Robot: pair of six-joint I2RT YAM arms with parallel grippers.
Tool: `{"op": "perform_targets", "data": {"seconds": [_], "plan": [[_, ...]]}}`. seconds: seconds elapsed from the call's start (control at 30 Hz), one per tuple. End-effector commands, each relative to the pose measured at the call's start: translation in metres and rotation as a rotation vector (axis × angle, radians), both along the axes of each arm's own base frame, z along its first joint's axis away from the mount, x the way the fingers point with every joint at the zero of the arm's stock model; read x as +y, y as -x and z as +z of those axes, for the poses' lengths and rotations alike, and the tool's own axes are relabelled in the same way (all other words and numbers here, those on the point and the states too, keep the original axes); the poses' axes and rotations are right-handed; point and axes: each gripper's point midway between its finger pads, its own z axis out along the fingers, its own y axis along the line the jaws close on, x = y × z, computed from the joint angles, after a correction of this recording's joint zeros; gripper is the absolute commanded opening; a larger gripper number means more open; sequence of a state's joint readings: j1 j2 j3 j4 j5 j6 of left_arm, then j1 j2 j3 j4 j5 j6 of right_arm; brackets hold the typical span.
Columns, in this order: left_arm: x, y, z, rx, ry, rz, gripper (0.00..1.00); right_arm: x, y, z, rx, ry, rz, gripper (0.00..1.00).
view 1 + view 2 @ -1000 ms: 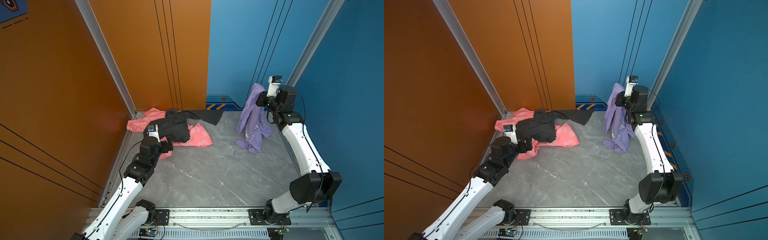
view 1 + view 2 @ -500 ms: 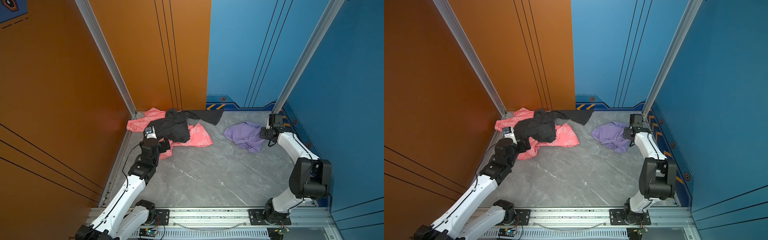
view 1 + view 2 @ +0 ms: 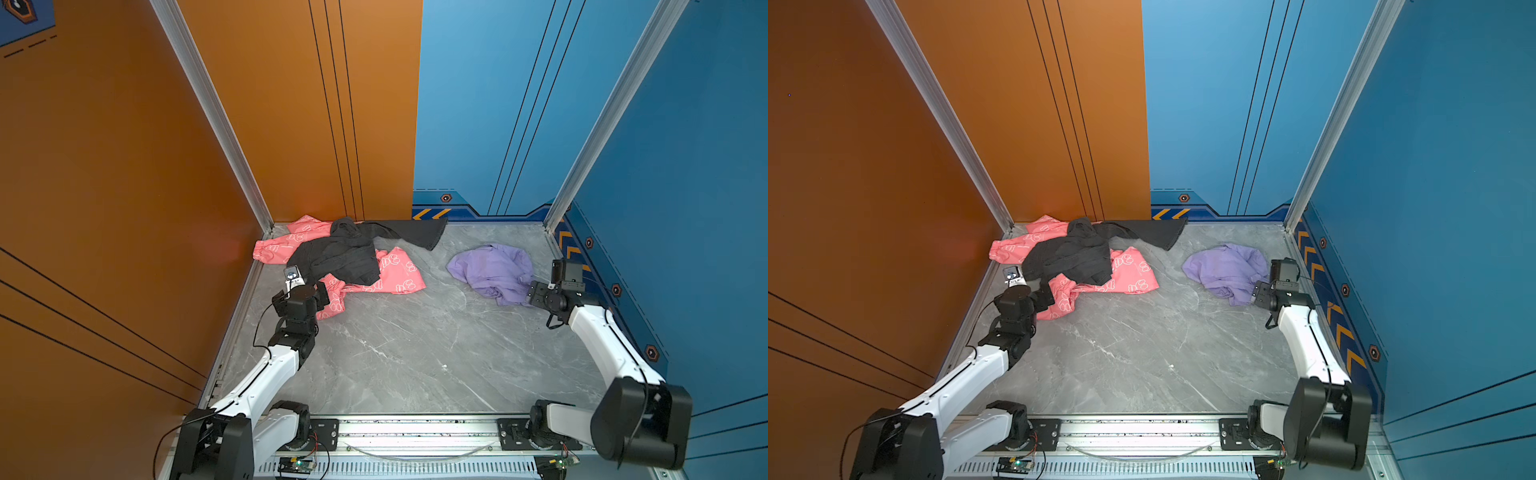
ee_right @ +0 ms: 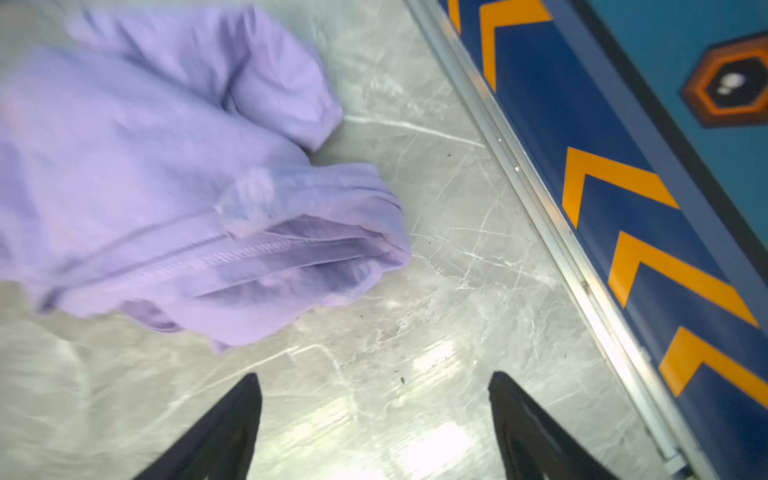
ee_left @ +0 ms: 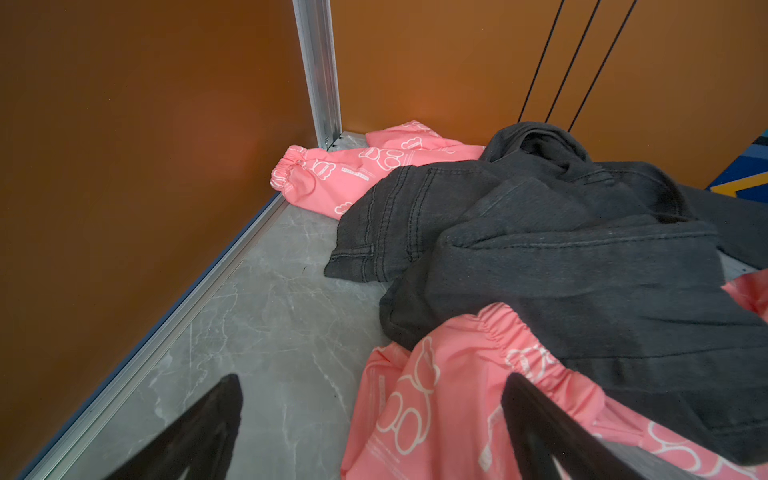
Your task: Pick out a specific cloth from the pile
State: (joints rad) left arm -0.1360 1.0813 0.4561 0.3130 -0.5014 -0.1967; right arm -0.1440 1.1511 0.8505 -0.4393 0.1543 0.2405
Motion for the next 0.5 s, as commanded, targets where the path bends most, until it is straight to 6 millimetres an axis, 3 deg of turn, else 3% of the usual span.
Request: {"op": "perform_targets", "data": {"seconds": [0.0, 0.1, 0.17, 0.47], "plan": [[0.005, -0.008, 0.005, -0.051, -0.061, -0.013, 0.98, 0.014, -0.008, 0.048, -0.251, -0.035, 0.028, 0.95], [0.003, -0.015, -0.005, -0.052, -0.100, -0.050, 0.98, 0.034, -0.015, 0.077, -0.396, 0.002, 0.130, 1.00], [0.002, -0.017, -0.013, -0.043, -0.115, -0.066, 0.98, 0.044, -0.020, 0.079, -0.420, 0.052, 0.175, 1.00], [-0.002, -0.024, -0.030, -0.064, -0.104, -0.120, 0.98, 0.055, -0.051, 0.045, -0.446, 0.145, 0.263, 1.00]]}}
